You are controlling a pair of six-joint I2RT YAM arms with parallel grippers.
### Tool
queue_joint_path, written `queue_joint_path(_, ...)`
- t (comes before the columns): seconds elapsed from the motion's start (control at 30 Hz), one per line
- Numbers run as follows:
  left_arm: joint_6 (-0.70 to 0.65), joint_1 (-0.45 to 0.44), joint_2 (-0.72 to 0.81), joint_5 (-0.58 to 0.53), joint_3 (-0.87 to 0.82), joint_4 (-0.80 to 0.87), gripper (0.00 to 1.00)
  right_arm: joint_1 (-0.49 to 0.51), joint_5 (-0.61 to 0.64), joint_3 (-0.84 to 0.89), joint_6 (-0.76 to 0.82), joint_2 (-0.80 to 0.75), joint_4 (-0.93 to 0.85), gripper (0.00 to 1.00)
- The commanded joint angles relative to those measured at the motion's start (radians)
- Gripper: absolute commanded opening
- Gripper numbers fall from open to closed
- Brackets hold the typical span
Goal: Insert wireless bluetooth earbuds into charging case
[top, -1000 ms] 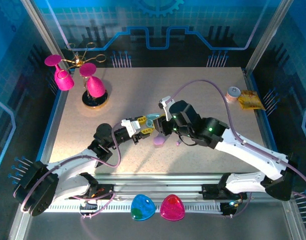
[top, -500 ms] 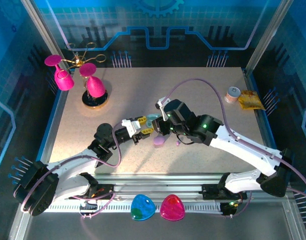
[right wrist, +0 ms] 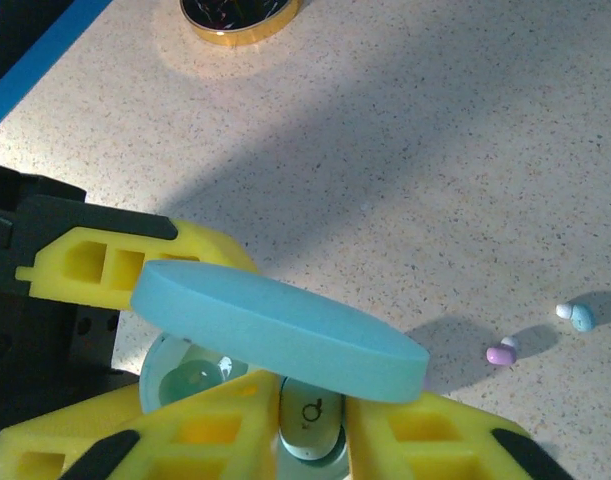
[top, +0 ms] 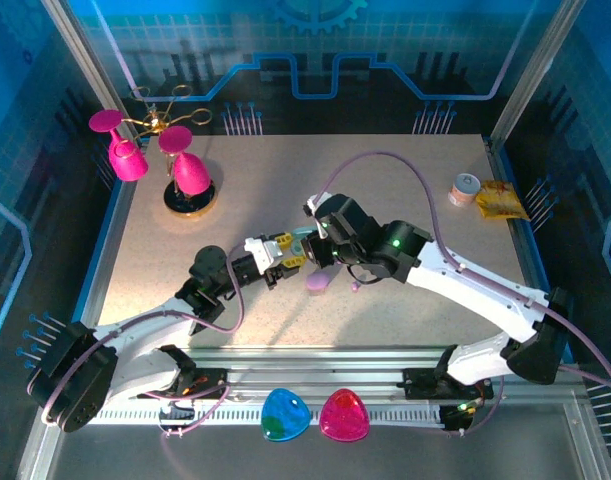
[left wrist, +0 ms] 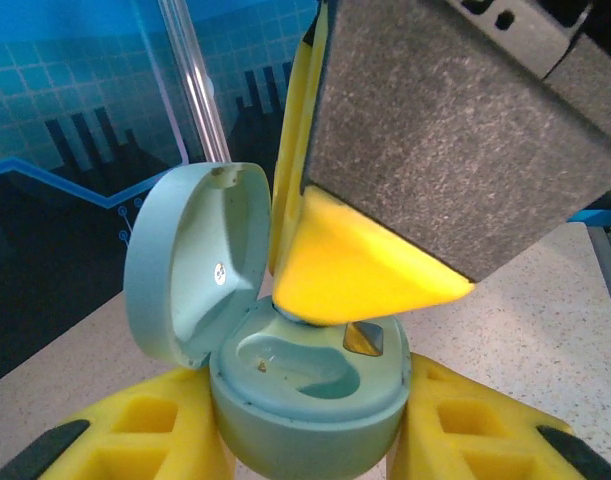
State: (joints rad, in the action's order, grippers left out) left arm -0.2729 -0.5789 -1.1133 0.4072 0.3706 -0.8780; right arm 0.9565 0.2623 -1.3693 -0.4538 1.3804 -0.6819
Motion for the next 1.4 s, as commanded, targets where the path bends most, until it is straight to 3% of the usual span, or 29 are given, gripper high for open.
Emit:
queue_joint_path(0.0,-0.026,-0.007,0.018,0.018,0.042,-0.02,0.2,0.013,0.018,-0.031,-0.002,0.017,-0.042,0.16)
queue_joint_path(0.63,-0.043,-0.007,-0.032,0.007,0.038,-0.003,0.2,0.01,0.04,-0.022,0.021,-0.058,0.038,0.12)
queue_joint_path(1.37,0.019,-0.007,-0.027,0.005,0.063,0.014,0.2,0.011,-0.111,-0.015,-0.003,0.016,0.134,0.13)
